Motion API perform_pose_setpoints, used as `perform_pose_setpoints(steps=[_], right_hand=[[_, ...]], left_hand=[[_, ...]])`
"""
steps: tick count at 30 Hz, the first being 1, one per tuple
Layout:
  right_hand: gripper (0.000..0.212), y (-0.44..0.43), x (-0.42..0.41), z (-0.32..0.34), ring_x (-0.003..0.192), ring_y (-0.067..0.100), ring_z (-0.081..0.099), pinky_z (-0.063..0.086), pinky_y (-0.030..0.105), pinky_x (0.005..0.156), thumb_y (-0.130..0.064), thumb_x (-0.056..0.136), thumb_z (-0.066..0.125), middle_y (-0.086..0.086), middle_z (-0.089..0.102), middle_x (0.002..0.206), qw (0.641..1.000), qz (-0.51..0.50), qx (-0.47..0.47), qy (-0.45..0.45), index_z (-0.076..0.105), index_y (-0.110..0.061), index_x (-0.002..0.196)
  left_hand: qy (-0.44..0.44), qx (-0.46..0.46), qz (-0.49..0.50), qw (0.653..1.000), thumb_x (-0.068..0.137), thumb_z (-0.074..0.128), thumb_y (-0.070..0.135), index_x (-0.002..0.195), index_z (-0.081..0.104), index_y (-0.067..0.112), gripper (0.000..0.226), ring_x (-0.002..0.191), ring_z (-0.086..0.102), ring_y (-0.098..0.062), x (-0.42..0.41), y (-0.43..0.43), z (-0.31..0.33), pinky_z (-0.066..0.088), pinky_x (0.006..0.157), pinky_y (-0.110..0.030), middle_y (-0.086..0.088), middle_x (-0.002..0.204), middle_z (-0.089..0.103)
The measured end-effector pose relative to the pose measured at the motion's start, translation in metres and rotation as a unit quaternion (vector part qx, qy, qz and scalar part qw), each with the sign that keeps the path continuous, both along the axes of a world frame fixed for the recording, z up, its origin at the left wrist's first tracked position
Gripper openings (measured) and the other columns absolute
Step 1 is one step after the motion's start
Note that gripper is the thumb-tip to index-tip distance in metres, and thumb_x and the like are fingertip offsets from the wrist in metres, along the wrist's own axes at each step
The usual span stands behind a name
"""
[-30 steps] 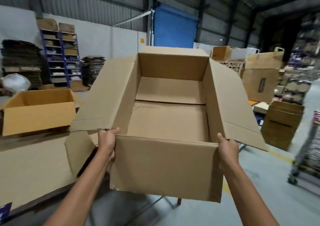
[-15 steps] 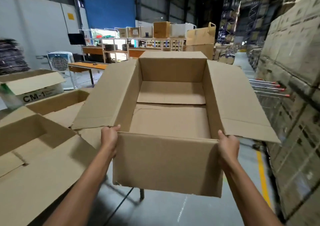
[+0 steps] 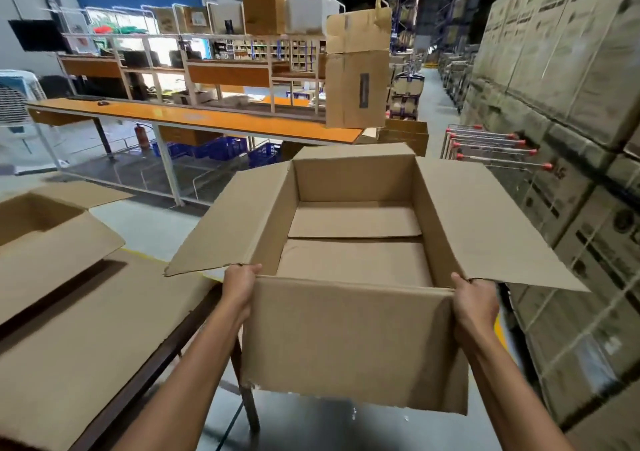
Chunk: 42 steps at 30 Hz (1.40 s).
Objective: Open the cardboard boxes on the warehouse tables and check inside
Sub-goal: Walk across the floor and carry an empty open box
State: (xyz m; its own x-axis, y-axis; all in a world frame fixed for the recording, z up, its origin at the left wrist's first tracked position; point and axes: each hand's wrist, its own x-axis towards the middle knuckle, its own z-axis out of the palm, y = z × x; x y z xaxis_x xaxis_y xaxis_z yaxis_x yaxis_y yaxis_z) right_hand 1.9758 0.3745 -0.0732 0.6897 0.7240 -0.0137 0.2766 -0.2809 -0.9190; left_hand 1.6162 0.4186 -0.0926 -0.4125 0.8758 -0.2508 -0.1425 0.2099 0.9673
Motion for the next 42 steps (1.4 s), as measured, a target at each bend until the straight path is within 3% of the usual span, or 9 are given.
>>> perform_pose_setpoints(steps=[4, 9, 12, 15, 20, 23, 29, 34, 42], right_hand=[[0.036, 0.070, 0.013, -0.021, 0.108, 0.045, 0.058, 0.034, 0.037, 0.076, -0.018, 0.097, 0.060, 0.034, 0.064, 0.111, 0.999, 0.004, -0.039, -0.028, 0.066, 0.018, 0.098], [0.030, 0.174, 0.024, -0.059, 0.110, 0.042, 0.057, 0.027, 0.033, 0.071, -0.016, 0.096, 0.060, 0.029, 0.066, 0.113, 0.996, 0.021, -0.091, -0.003, 0.066, 0.013, 0.095], [0.026, 0.235, 0.029, -0.079, 0.108, 0.042, 0.059, 0.035, 0.035, 0.075, -0.015, 0.094, 0.063, 0.029, 0.067, 0.112, 0.992, 0.032, -0.121, 0.021, 0.069, 0.010, 0.096], [0.022, 0.288, 0.030, -0.084, 0.110, 0.042, 0.058, 0.039, 0.037, 0.080, -0.012, 0.093, 0.062, 0.029, 0.066, 0.113, 0.987, 0.043, -0.145, 0.052, 0.069, 0.008, 0.098], [0.019, 0.377, 0.014, -0.088, 0.103, 0.040, 0.060, 0.037, 0.033, 0.075, -0.012, 0.093, 0.060, 0.025, 0.068, 0.109, 0.980, 0.107, -0.167, 0.037, 0.069, 0.005, 0.096], [0.019, 0.421, -0.009, -0.096, 0.100, 0.041, 0.059, 0.038, 0.034, 0.074, -0.011, 0.092, 0.058, 0.023, 0.068, 0.106, 0.971, 0.158, -0.176, 0.027, 0.070, 0.005, 0.090], [0.023, 0.504, -0.067, -0.102, 0.089, 0.037, 0.053, 0.032, 0.033, 0.070, -0.013, 0.092, 0.059, 0.024, 0.067, 0.100, 0.966, 0.193, -0.172, 0.017, 0.068, 0.007, 0.086], [0.048, 0.590, -0.136, -0.102, 0.085, 0.040, 0.059, 0.036, 0.035, 0.066, -0.039, 0.092, 0.060, 0.022, 0.064, 0.081, 0.962, 0.239, -0.130, 0.001, 0.055, -0.004, 0.060], [0.043, 0.732, -0.282, -0.074, 0.094, 0.041, 0.061, 0.039, 0.037, 0.072, -0.037, 0.095, 0.058, 0.023, 0.066, 0.089, 0.938, 0.327, -0.093, -0.065, 0.068, 0.000, 0.076]], left_hand=[[0.038, -0.036, -0.045, 0.998, 0.089, 0.073, 0.020, 0.088, 0.062, 0.002, 0.021, 0.075, 0.060, -0.026, 0.017, 0.065, -0.032, 0.043, 0.065, -0.032, -0.009, 0.083, 0.063], [0.082, -0.096, 0.007, 0.992, 0.094, 0.059, 0.012, 0.084, 0.057, 0.004, 0.014, 0.088, 0.056, -0.028, 0.034, 0.158, -0.074, 0.039, 0.072, -0.033, -0.013, 0.095, 0.062], [0.038, -0.150, -0.006, 0.988, 0.093, 0.057, 0.009, 0.089, 0.062, 0.003, 0.009, 0.073, 0.054, -0.021, 0.044, 0.207, -0.089, 0.039, 0.059, -0.026, -0.013, 0.090, 0.065], [0.000, -0.186, -0.001, 0.983, 0.089, 0.063, 0.011, 0.104, 0.071, 0.004, 0.019, 0.077, 0.061, -0.023, 0.047, 0.246, -0.096, 0.045, 0.059, -0.025, -0.013, 0.100, 0.071], [-0.018, -0.229, 0.079, 0.970, 0.086, 0.072, 0.013, 0.087, 0.068, 0.010, 0.005, 0.073, 0.061, -0.023, 0.029, 0.299, -0.097, 0.047, 0.066, -0.030, -0.008, 0.083, 0.067], [-0.002, -0.240, 0.154, 0.958, 0.081, 0.073, 0.010, 0.083, 0.068, 0.008, 0.007, 0.080, 0.064, -0.028, 0.007, 0.321, -0.103, 0.051, 0.073, -0.036, -0.010, 0.084, 0.068], [0.031, -0.215, 0.257, 0.942, 0.073, 0.058, 0.007, 0.076, 0.063, 0.004, 0.007, 0.073, 0.057, -0.028, -0.051, 0.372, -0.125, 0.042, 0.064, -0.035, -0.011, 0.079, 0.064], [0.070, -0.189, 0.343, 0.918, 0.088, 0.046, 0.001, 0.068, 0.048, 0.004, 0.020, 0.067, 0.041, -0.024, -0.093, 0.428, -0.120, 0.032, 0.066, -0.036, -0.007, 0.069, 0.045], [-0.025, -0.153, 0.425, 0.892, 0.080, 0.076, 0.017, 0.070, 0.066, 0.011, 0.016, 0.083, 0.064, -0.029, -0.202, 0.510, -0.127, 0.052, 0.073, -0.039, -0.010, 0.083, 0.068]])
